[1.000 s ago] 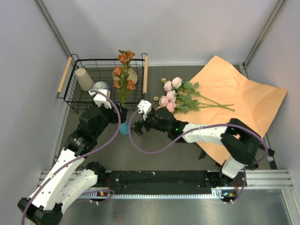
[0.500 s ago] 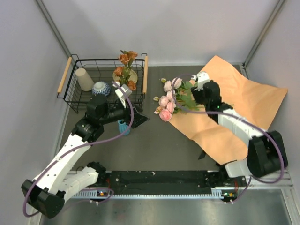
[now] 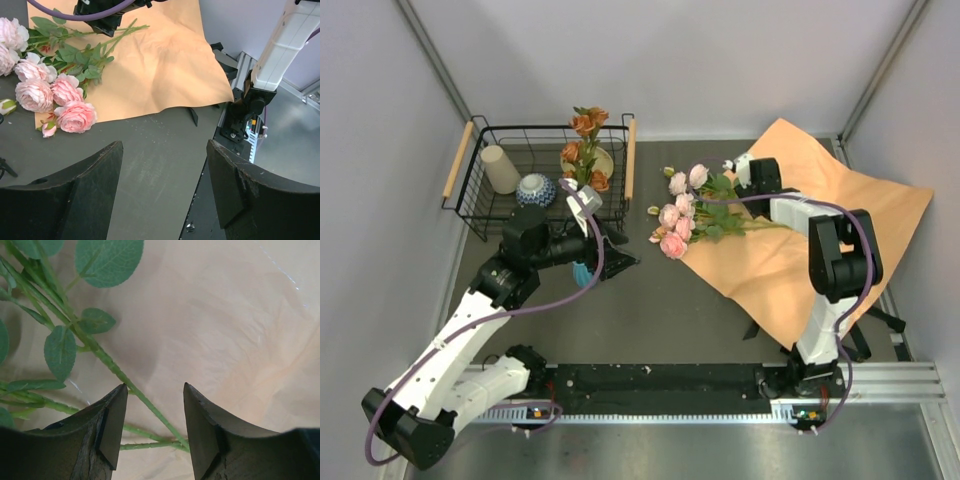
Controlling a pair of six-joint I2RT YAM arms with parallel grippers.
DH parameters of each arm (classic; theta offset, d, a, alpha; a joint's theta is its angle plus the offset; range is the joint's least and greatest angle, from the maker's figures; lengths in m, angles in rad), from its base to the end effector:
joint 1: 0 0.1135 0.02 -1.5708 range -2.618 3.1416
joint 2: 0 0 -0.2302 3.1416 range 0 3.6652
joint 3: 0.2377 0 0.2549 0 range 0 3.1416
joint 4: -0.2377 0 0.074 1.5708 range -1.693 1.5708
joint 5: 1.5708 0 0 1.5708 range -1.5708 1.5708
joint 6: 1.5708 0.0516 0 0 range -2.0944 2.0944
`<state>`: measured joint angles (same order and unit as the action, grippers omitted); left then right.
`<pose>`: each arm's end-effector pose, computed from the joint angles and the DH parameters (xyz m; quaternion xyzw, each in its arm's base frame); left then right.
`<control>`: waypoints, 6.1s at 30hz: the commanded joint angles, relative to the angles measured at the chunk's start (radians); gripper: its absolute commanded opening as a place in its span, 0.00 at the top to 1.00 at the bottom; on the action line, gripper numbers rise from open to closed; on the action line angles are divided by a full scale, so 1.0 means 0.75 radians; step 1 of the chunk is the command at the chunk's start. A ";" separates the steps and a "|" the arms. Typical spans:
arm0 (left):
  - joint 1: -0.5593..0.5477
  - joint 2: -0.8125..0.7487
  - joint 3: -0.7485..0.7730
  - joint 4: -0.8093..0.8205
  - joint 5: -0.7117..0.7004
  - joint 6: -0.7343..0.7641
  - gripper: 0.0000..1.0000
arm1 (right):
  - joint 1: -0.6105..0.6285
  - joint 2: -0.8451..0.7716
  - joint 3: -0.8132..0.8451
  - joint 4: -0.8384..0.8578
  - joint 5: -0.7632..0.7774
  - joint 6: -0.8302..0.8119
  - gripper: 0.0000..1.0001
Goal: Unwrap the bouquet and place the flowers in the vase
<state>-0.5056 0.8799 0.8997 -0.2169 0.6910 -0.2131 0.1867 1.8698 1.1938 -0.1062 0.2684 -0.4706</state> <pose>0.1865 -0.1408 0.3335 0.3185 0.6885 -0.4550 0.4664 0.4019 0.0620 0.1381 -0.2467 0.8826 -0.1762 0.3594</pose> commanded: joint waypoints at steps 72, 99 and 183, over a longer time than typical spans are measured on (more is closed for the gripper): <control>-0.003 -0.130 -0.163 0.968 -0.079 -0.671 0.16 | 0.966 -1.215 -0.643 1.029 -1.012 0.920 1.00; -0.003 -0.247 -0.005 0.492 -0.144 -0.270 1.00 | 1.117 -1.029 -0.534 0.943 -0.945 0.828 0.85; -0.003 -0.283 0.187 -0.016 -1.230 0.288 1.00 | 1.195 0.156 -0.381 1.670 -0.595 0.609 0.04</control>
<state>-0.5079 0.6640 1.0599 -0.3058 -0.2237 0.0063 1.0706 1.9743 0.8772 1.1072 -0.1490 -0.0391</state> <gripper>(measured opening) 0.065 0.960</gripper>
